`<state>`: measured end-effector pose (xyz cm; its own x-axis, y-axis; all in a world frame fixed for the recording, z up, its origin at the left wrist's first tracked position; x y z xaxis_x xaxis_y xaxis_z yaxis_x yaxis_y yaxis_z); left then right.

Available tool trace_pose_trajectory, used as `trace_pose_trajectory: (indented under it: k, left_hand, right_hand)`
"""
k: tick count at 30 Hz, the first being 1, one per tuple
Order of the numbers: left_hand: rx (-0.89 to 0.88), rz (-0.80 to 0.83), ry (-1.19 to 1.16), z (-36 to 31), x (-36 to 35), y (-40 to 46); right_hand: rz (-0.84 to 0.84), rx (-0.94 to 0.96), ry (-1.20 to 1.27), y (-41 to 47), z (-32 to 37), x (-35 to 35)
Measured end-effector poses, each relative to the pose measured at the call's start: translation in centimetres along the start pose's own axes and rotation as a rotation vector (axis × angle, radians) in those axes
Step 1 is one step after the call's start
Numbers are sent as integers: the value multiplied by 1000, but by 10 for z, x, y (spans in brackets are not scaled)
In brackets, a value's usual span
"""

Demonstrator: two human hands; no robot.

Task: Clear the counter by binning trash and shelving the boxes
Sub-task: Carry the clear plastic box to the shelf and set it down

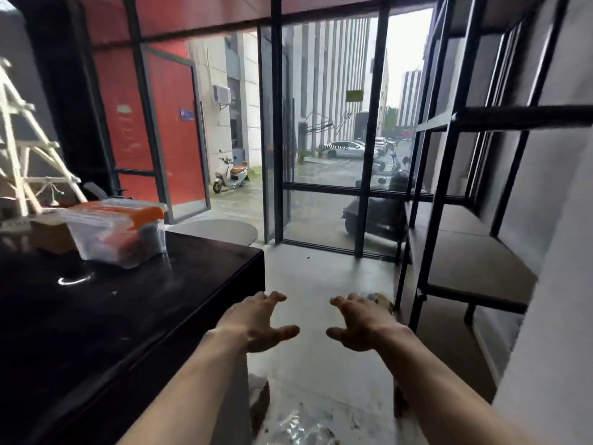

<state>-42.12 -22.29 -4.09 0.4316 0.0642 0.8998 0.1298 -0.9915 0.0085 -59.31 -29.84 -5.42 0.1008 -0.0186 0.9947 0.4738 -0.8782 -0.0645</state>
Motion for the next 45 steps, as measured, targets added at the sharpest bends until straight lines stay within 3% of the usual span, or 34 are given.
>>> trace_pose_trajectory:
  k: [5, 11, 22, 32, 38, 45]
  left_hand:
    - [-44, -132, -3, 22, 87, -60]
    - [-32, -268, -55, 95, 169, -133]
    - [117, -539, -362, 282, 251, -199]
    - [193, -688, -775, 414, 311, -137]
    - [203, -661, -974, 464, 327, -68]
    - [138, -568, -1198, 492, 332, 35]
  right_hand:
    - [-85, 40, -32, -30, 64, 65]
    - [-177, 163, 9, -49, 174, 115]
    - [-277, 230, 406, 4, 347, 132]
    - [-269, 30, 792, 139, 399, 136]
    - [-257, -166, 1113, 207, 393, 121]
    - [-287, -289, 1316, 264, 393, 98]
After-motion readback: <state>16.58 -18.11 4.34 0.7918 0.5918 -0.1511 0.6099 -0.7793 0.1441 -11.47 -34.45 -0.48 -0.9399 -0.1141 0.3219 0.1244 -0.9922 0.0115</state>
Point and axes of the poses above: each hand's wrist, its own y-axis towards the middle knuckle, its own x-axis out of the back of the hand, z = x × y, the point moved 10 cm from there along y, towards the middle knuckle, and after that the axes turned 10 degrees about -y, right-handed, at the moved point
